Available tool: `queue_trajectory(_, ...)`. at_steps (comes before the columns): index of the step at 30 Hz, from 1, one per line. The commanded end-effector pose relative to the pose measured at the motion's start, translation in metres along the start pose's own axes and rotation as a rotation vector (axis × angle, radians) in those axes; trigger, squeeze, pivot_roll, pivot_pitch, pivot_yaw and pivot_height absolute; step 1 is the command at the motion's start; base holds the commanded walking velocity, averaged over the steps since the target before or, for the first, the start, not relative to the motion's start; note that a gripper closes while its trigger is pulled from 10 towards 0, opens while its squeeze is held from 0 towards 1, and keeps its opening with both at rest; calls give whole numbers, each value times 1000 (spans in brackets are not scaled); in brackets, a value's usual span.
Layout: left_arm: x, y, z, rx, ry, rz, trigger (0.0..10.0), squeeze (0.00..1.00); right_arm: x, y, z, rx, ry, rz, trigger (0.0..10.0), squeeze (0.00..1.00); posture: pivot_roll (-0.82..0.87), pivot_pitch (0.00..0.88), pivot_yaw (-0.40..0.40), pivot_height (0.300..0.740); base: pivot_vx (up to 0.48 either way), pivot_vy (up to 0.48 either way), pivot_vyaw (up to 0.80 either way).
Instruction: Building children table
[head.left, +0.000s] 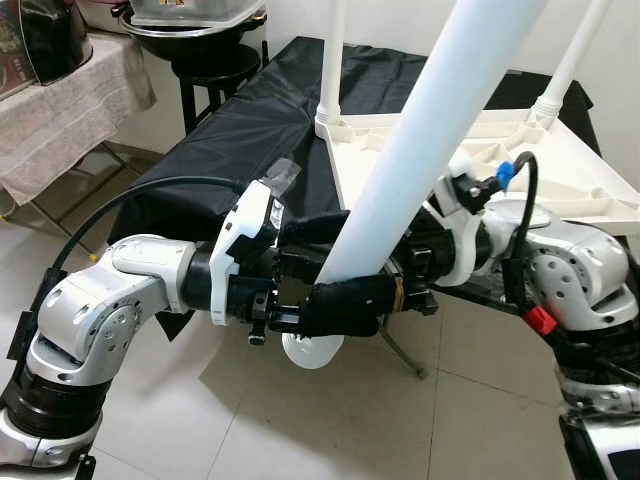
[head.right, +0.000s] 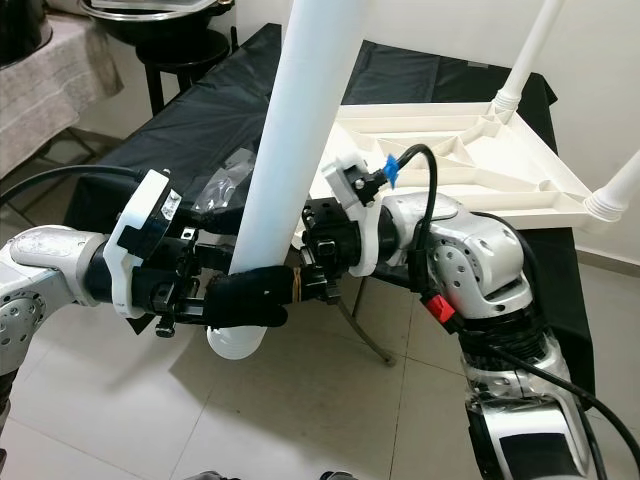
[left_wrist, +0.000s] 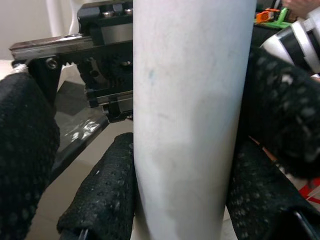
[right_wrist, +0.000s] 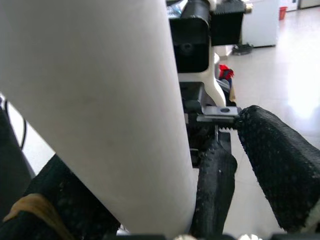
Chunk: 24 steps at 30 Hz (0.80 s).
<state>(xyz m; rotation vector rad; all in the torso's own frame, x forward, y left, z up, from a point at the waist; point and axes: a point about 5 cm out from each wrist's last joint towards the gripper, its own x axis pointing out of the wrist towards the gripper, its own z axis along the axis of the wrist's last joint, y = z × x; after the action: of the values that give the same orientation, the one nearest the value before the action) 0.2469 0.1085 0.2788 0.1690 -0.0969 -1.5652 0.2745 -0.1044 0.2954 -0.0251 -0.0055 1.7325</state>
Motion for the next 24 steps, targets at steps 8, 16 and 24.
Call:
queue_trajectory(8, 5, 0, 8, 40, -21, 3, 10000, 0, 4, -3, 4, 5, -76, -22, 0, 0, -4, 145, -52, 740, 0, 0, 0)
queue_trajectory(16, 6, 3, 6, 39, -26, 31, 10000, 0, 4, -2, 3, 10, -79, -31, 0, 0, -9, 143, -50, 740, 0, 0, 0)
queue_trajectory(24, 6, 6, 7, 8, -50, 46, 10000, 0, 3, -4, 3, 9, -77, -54, 0, 0, -10, 146, -51, 740, 0, 0, 0)
